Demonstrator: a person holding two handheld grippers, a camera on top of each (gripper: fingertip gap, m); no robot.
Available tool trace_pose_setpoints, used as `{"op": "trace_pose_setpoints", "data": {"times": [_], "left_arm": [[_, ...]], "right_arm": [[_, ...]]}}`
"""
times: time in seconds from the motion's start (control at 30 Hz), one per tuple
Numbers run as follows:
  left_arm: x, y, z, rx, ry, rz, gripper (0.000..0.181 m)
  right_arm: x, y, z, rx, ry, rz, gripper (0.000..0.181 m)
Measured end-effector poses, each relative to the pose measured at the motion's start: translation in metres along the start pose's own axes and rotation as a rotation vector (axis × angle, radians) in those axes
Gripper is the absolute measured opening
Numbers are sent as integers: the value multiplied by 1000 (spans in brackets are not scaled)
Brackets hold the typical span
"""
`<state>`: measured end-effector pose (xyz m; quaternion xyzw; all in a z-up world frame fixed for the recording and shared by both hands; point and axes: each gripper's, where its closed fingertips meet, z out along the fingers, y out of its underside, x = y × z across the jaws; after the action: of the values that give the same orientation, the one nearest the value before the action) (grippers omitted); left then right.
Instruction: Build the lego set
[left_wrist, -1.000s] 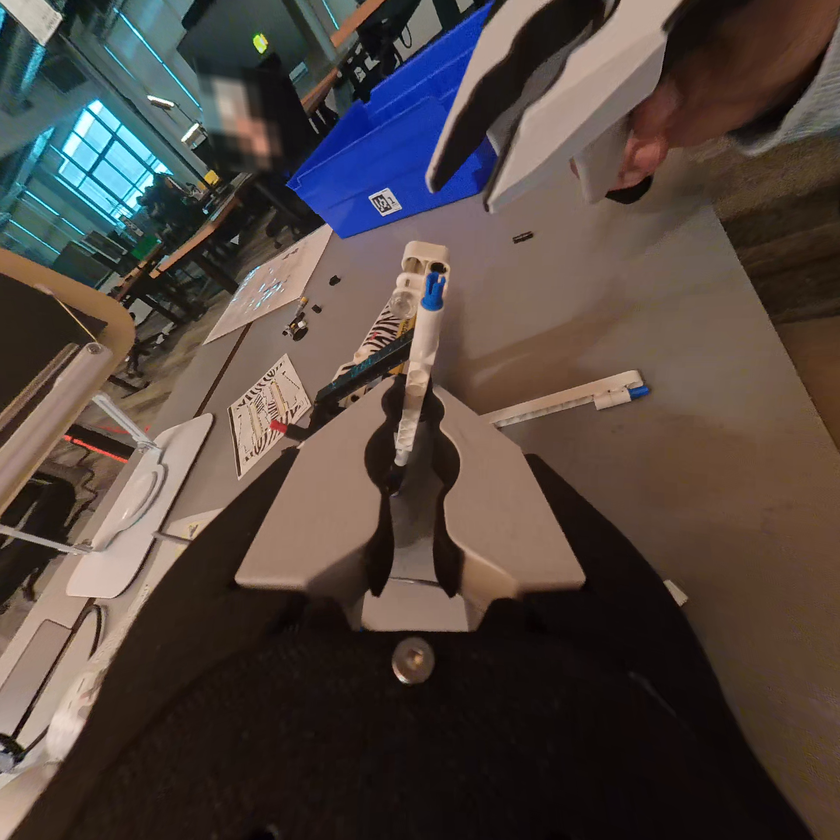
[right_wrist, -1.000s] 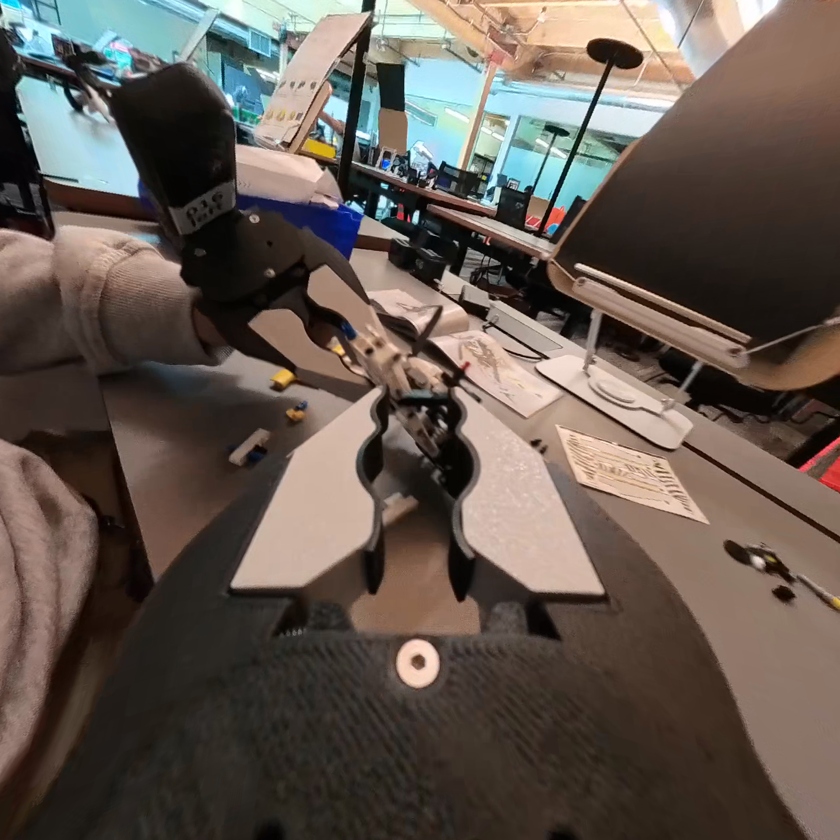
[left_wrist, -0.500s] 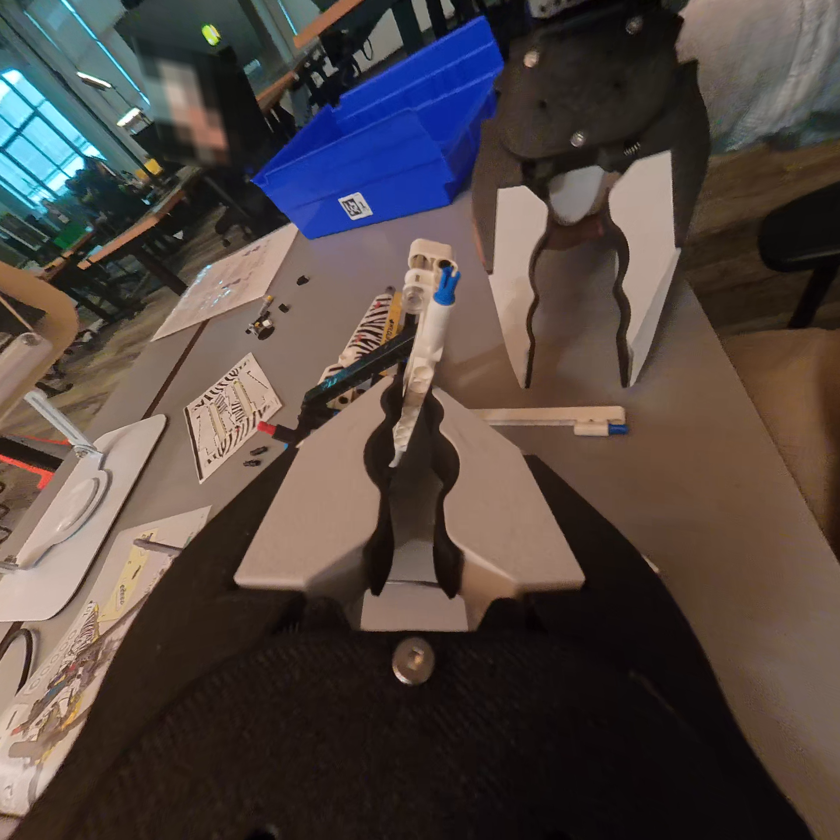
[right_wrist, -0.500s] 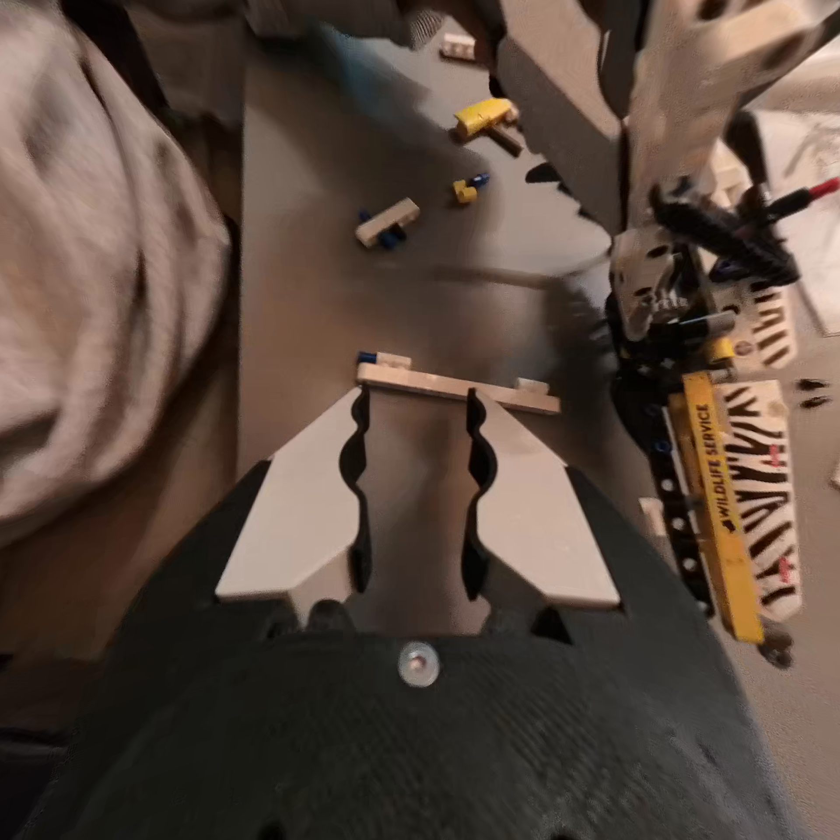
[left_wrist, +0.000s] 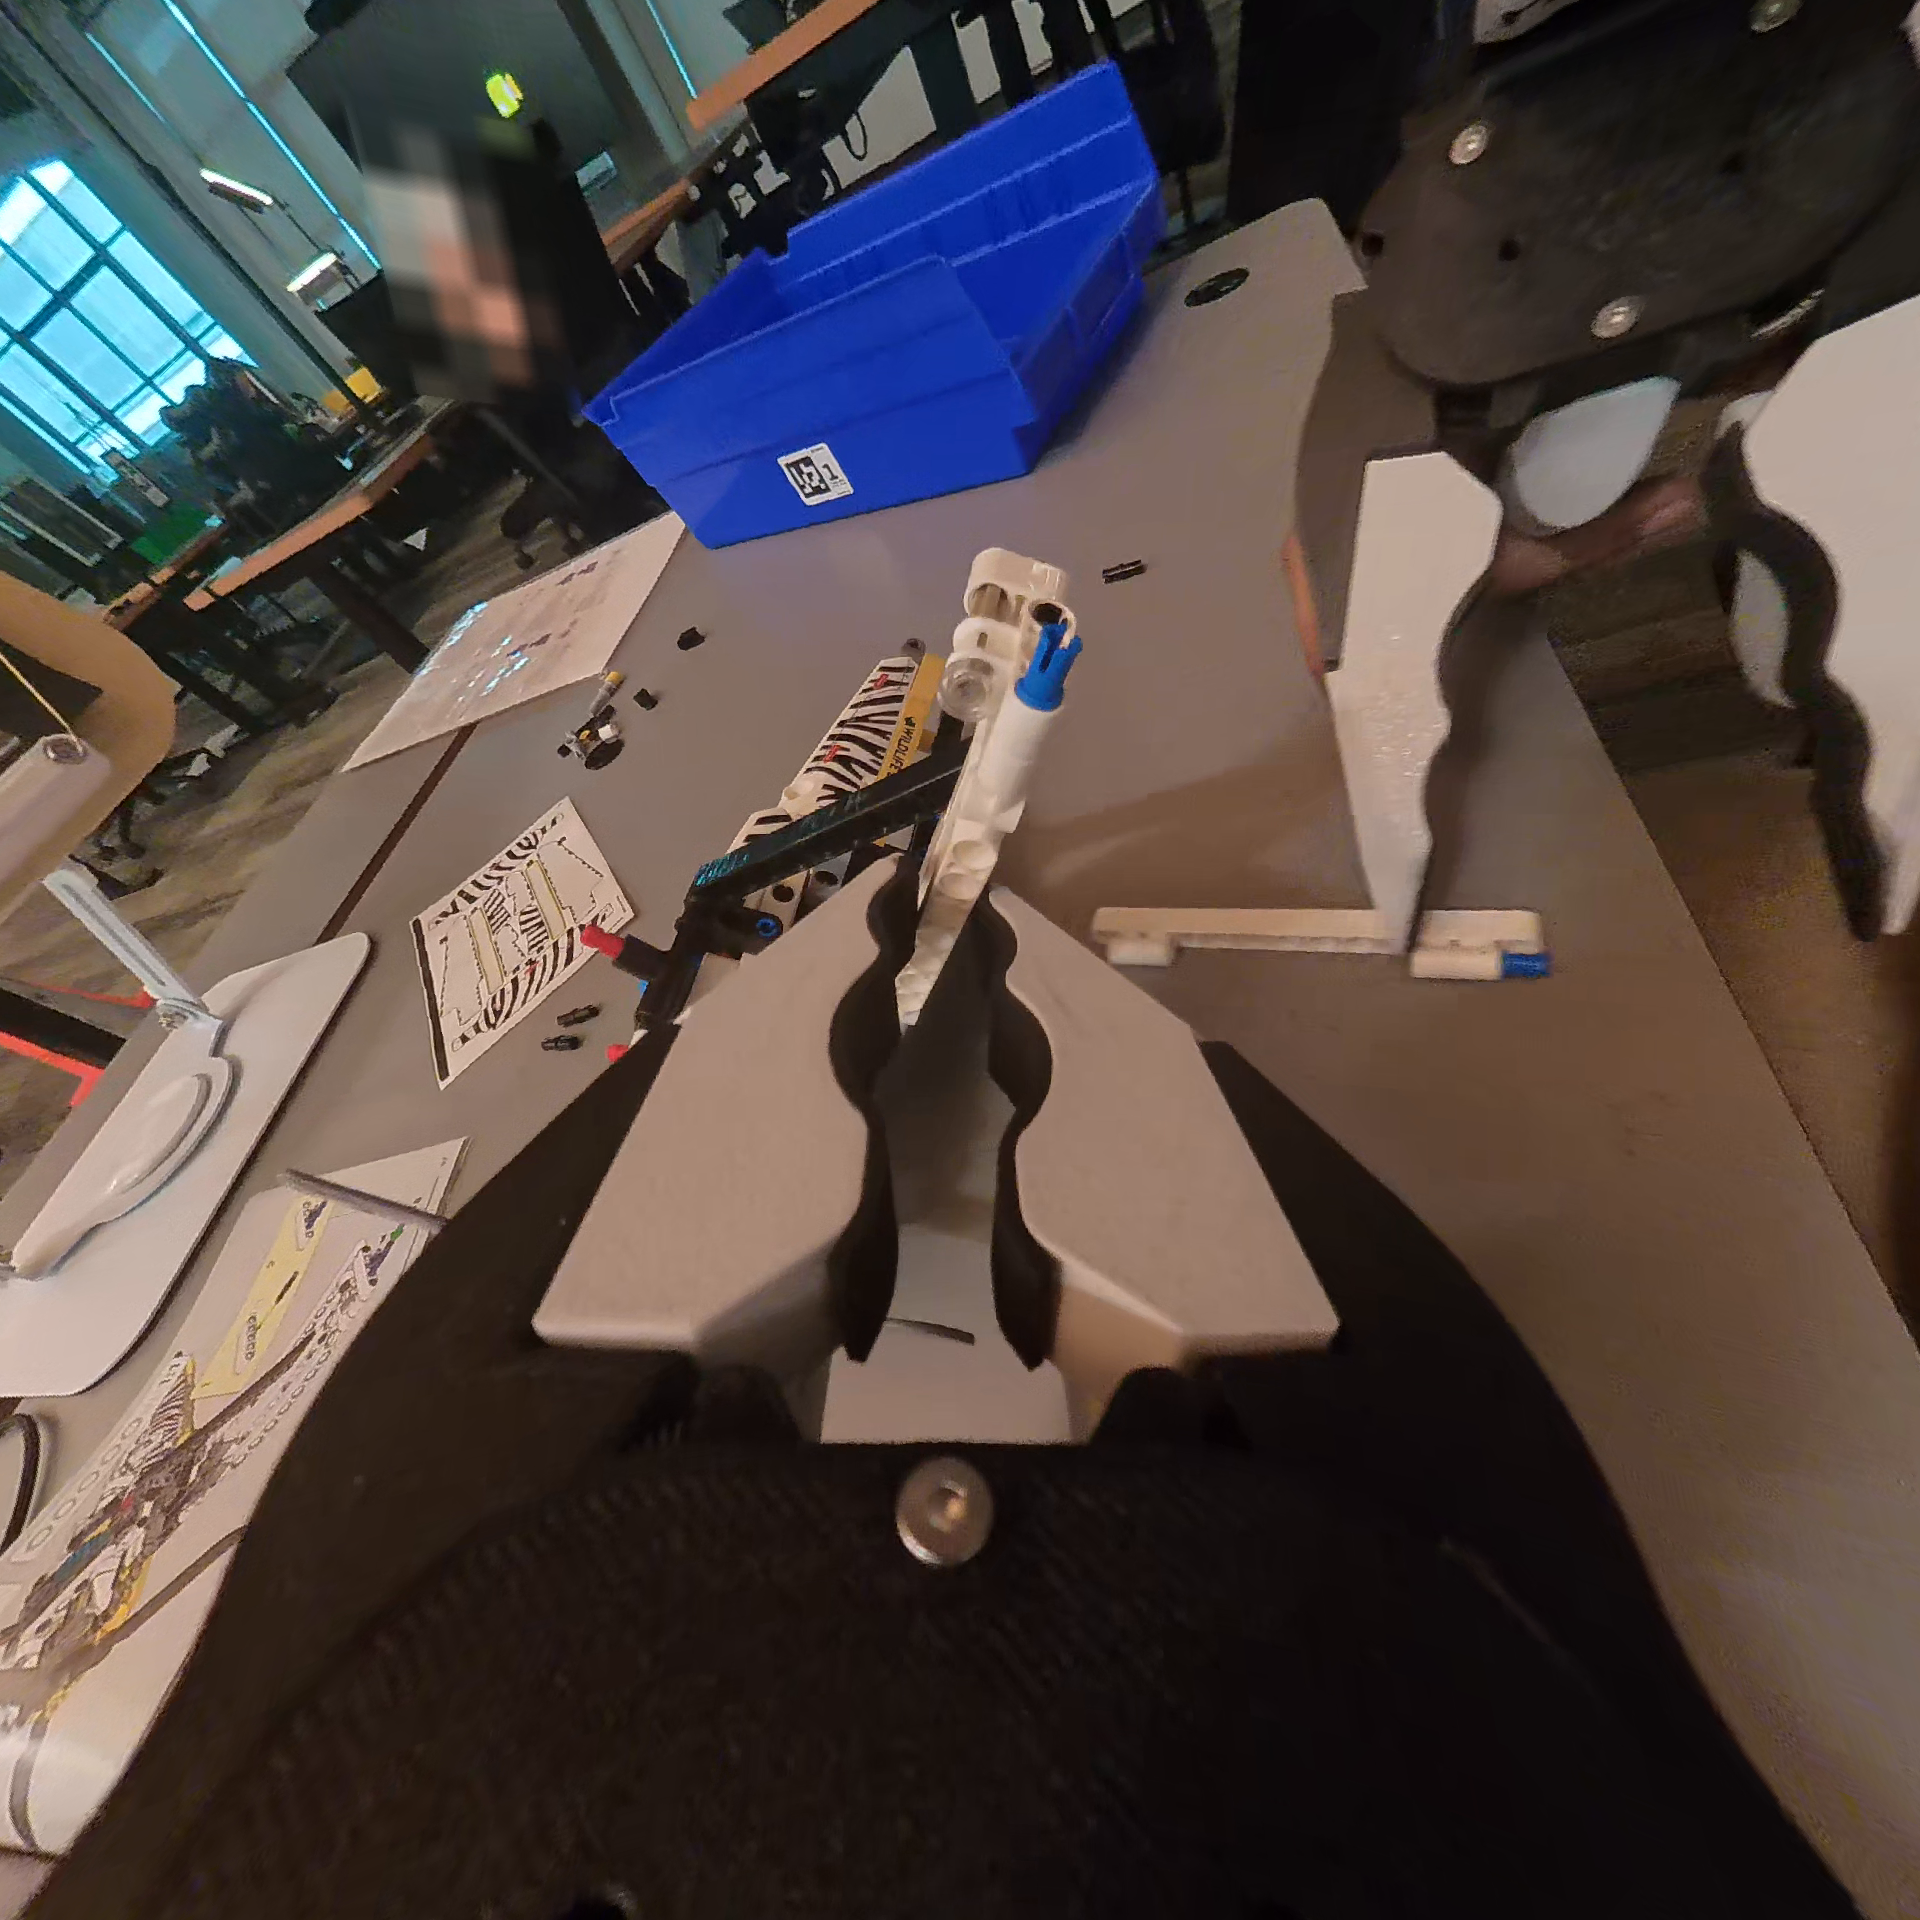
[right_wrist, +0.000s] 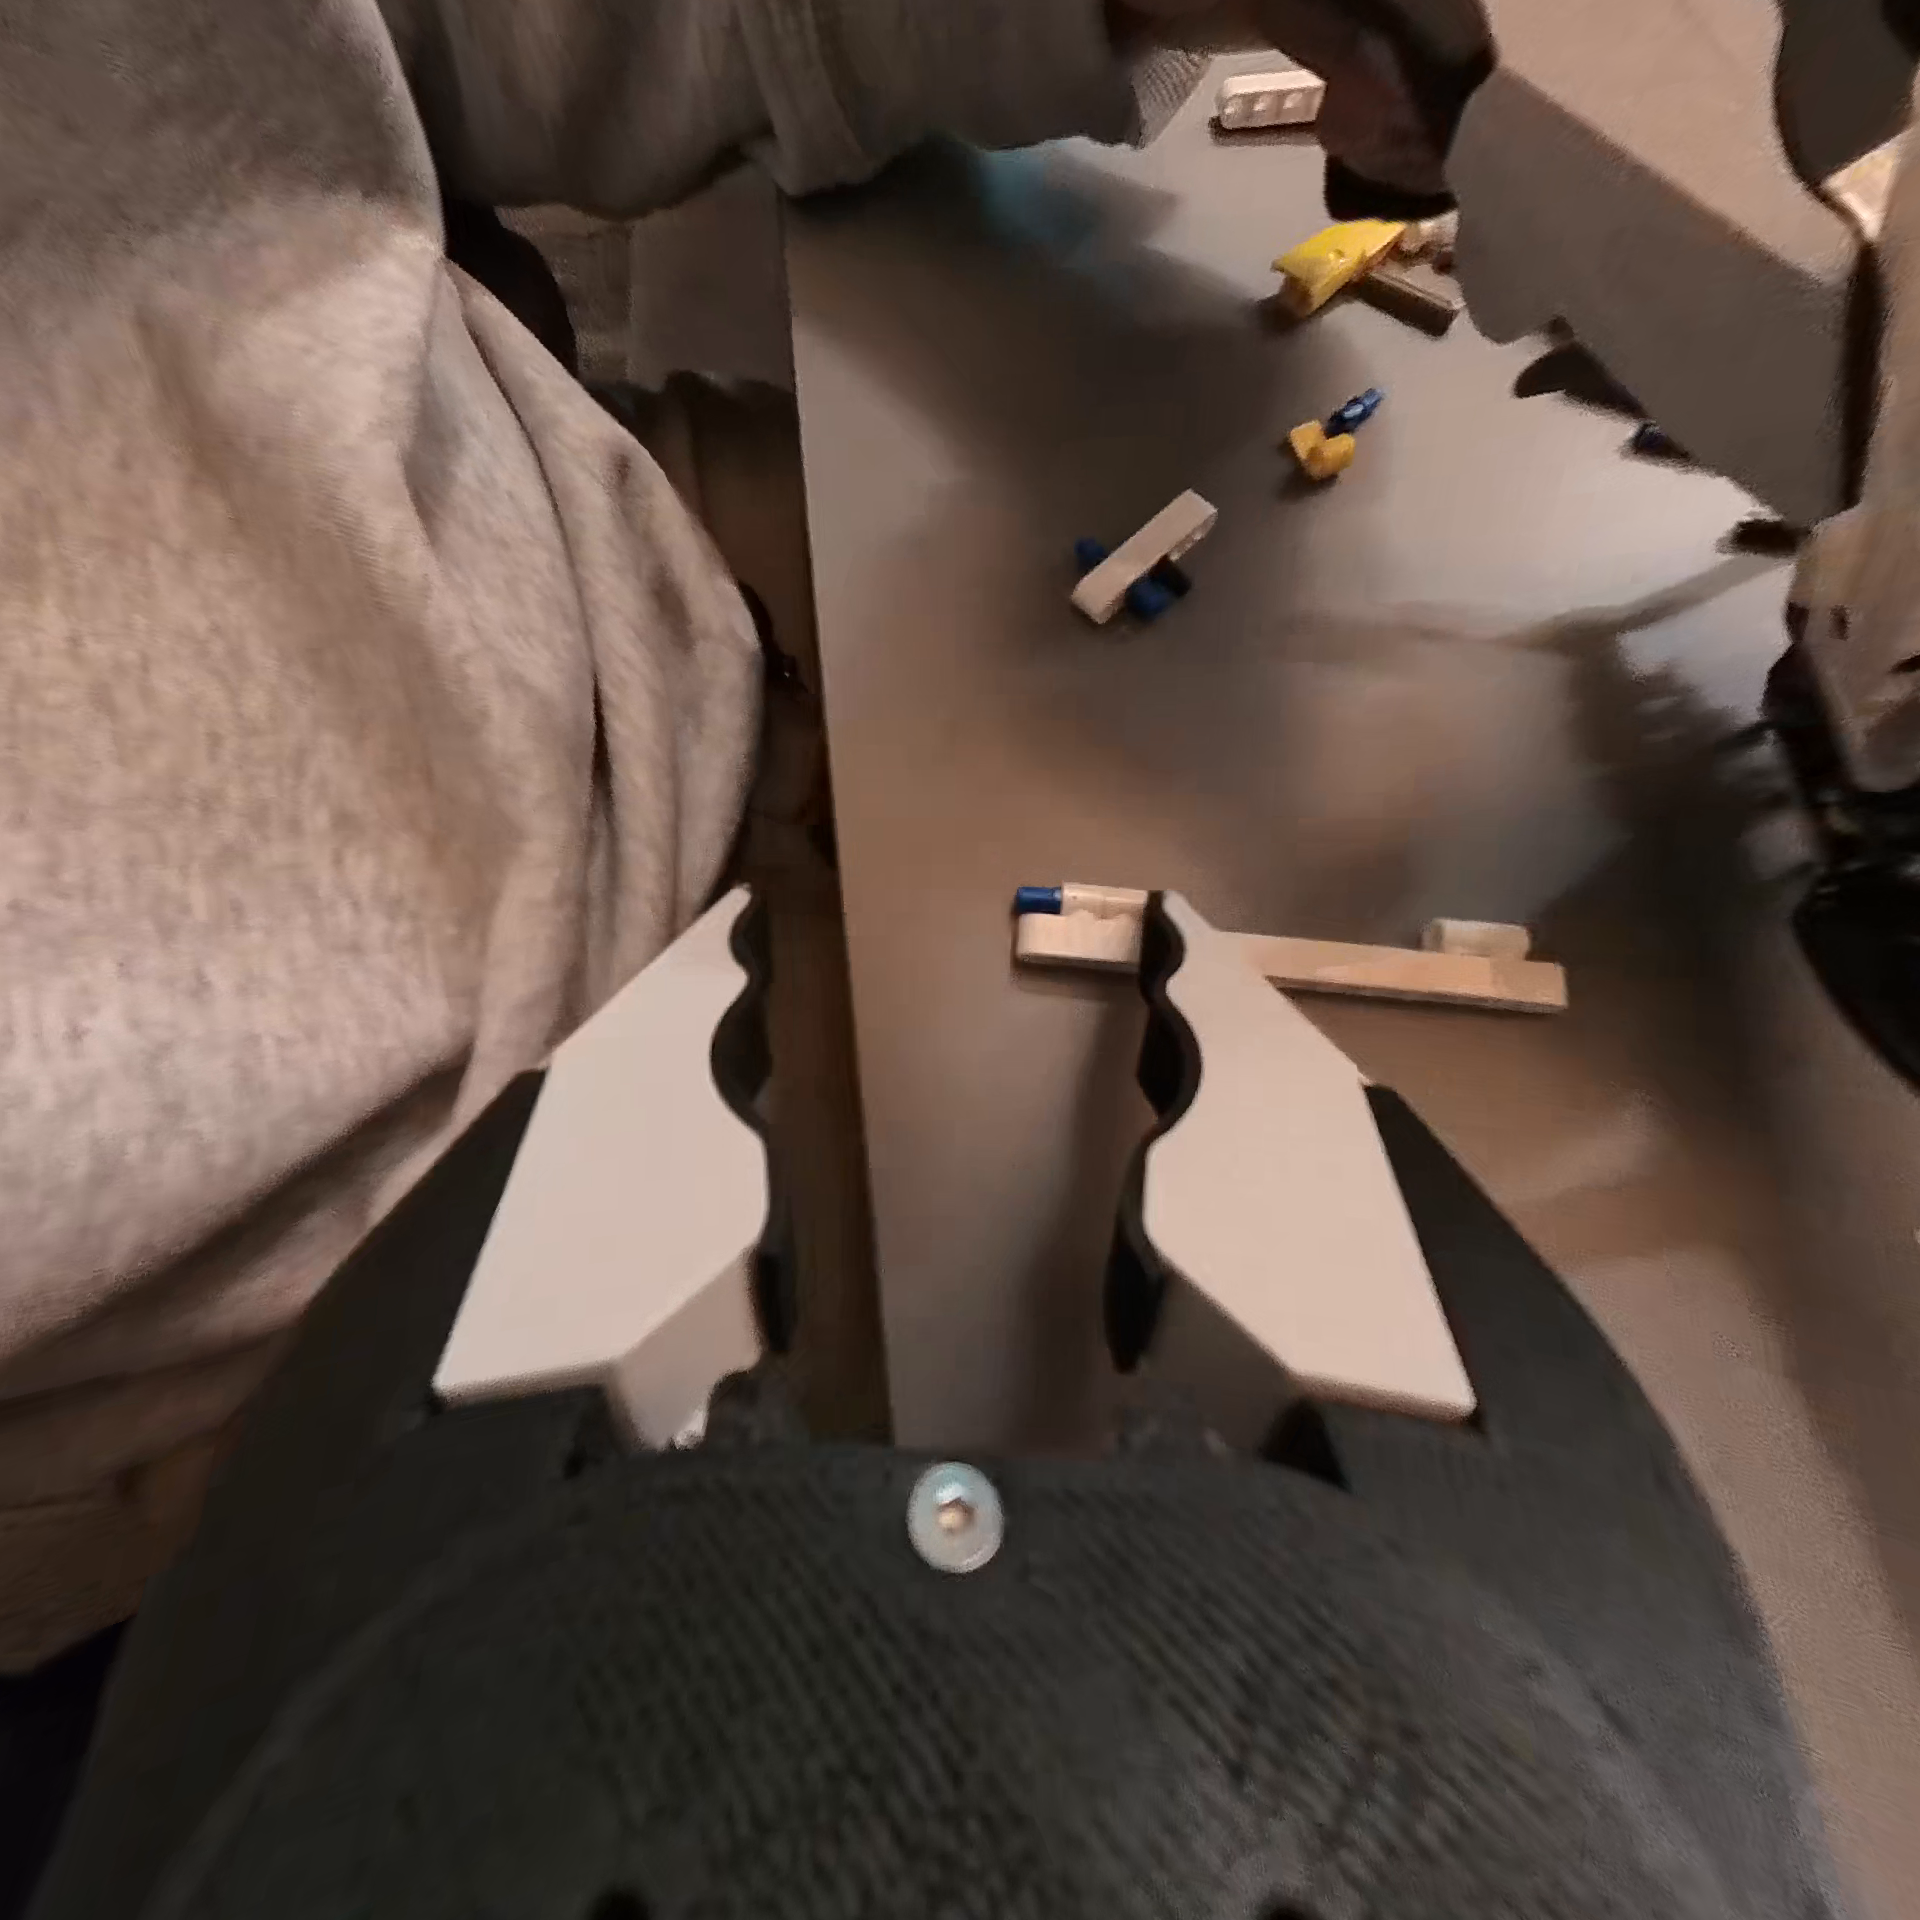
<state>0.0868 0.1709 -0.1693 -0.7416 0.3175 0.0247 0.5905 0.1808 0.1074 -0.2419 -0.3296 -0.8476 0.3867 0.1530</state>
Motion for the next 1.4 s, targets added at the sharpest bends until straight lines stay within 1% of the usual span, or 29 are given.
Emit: {"op": "trace_pose_setpoints", "data": {"times": [0.1, 0.2, 0.23, 0.3, 0.37, 0.47, 0.57, 0.63, 0.73, 0.77, 0.8, 0.87, 0.97, 1.07, 1.13, 1.17, 1.23, 1.27, 1.3, 1.33, 1.4], "left_arm": [[-1, 0, 0, 5, -5, -1, 8], [-1, 0, 0, 9, -11, 0, 7], [-1, 0, 0, 11, -12, -1, 7], [-2, 0, -1, 13, -17, -3, 8], [-3, 0, -1, 16, -23, -5, 8], [-4, 0, -2, 26, -29, -16, 8], [-6, -1, -2, 33, -31, -28, 8], [-6, -1, -2, 35, -33, -31, 8], [-6, -1, -2, 39, -34, -35, 8], [-6, -1, -2, 41, -34, -37, 8], [-6, -1, -2, 43, -32, -40, 8], [-6, -1, -3, 47, -30, -47, 7], [-6, -1, -2, 56, -21, -67, 8], [-9, -3, -3, 76, -18, -101, 8], [-13, -7, -4, 102, -9, -145, 7], [-16, -10, -4, 118, 2, -174, 7], [-21, -13, -5, 149, 27, -241, 6], [-23, -14, -6, 160, 40, -271, 6], [-25, -14, -7, 168, 45, -295, 6], [-27, -13, -8, 173, 45, -310, 6], [-29, -12, -10, 176, 29, -312, 7]], "right_arm": [[-17, -6, 2, 39, -35, 66, 67], [-36, -14, 8, 80, -83, 89, 68], [-37, -16, 8, 82, -74, 76, 66], [-29, -18, 3, 90, -1, 30, 67], [-15, -12, -4, 49, 128, -87, 63], [-5, 2, -2, -108, 303, -372, 59], [-8, 10, 13, -238, 371, -590, 52], [-3, 10, 20, -295, 437, -662, 53], [-5, 5, 21, -294, 458, -668, 45], [-10, 1, 19, -265, 449, -657, 37], [-15, -5, 16, -228, 440, -647, 22], [-18, -15, 6, -164, 458, -601, 7], [-6, -35, -18, -15, 523, -460, 6], [26, -60, -59, 222, 623, -280, 6], [50, -76, -88, 415, 634, -126, 6], [60, -86, -104, 540, 607, -50, 6], [75, -106, -134, 807, 496, 113, 6], [84, -110, -144, 901, 438, 199, 5], [93, -109, -145, 940, 385, 276, 5], [99, -106, -140, 942, 348, 334, 5], [107, -94, -121, 906, 317, 427, 5]]}}
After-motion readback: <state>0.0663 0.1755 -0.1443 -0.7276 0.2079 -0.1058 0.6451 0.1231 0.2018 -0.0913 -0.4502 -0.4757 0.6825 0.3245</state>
